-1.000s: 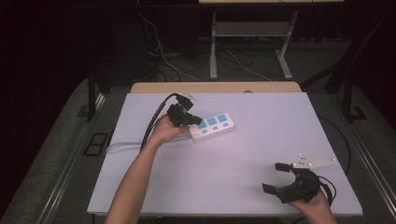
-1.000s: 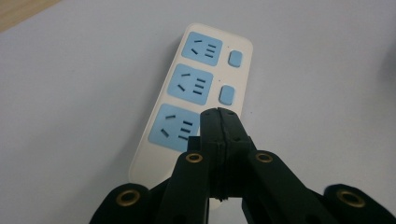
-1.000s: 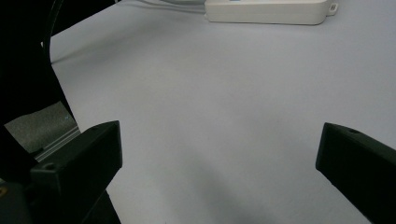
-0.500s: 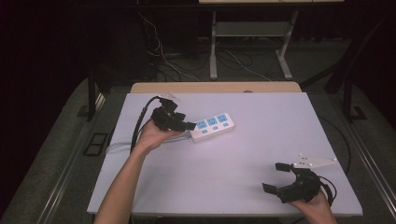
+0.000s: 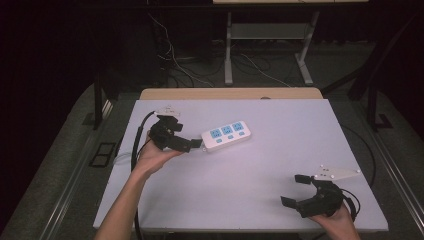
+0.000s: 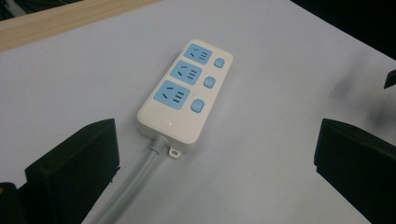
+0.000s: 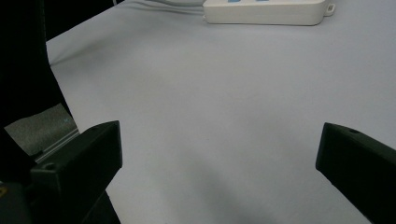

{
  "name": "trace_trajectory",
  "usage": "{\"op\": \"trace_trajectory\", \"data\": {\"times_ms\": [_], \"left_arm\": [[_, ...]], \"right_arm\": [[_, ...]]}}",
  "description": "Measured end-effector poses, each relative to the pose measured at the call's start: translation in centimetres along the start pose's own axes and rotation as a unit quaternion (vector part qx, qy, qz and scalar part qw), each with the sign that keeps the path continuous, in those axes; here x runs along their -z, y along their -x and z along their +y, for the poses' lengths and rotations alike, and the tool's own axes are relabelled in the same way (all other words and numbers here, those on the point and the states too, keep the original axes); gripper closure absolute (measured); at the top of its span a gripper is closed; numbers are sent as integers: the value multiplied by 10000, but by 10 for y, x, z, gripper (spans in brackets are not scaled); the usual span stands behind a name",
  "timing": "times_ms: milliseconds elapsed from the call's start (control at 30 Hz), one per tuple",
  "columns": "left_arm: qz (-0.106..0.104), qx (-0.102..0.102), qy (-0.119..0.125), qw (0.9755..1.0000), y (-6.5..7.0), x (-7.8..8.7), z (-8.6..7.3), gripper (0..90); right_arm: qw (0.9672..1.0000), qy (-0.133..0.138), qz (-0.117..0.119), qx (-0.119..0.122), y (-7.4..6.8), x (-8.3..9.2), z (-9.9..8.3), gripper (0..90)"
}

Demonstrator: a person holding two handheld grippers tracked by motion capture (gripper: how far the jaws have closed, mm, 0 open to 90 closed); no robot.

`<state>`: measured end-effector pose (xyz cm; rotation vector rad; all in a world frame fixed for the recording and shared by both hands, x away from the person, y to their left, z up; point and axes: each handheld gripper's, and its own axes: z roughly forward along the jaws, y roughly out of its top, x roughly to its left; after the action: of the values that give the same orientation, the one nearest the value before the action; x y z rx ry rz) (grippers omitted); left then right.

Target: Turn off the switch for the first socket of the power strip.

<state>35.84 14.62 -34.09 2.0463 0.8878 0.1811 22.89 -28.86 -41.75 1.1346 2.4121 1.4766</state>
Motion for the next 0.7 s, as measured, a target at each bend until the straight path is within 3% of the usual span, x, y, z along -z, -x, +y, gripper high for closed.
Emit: {"op": "trace_trajectory", "data": {"times_ms": [700], "left_arm": [[9, -207, 521, 9984, 31, 19, -39, 0]], "right_arm": [[10000, -2, -16, 8, -1, 0, 0, 2]]}}
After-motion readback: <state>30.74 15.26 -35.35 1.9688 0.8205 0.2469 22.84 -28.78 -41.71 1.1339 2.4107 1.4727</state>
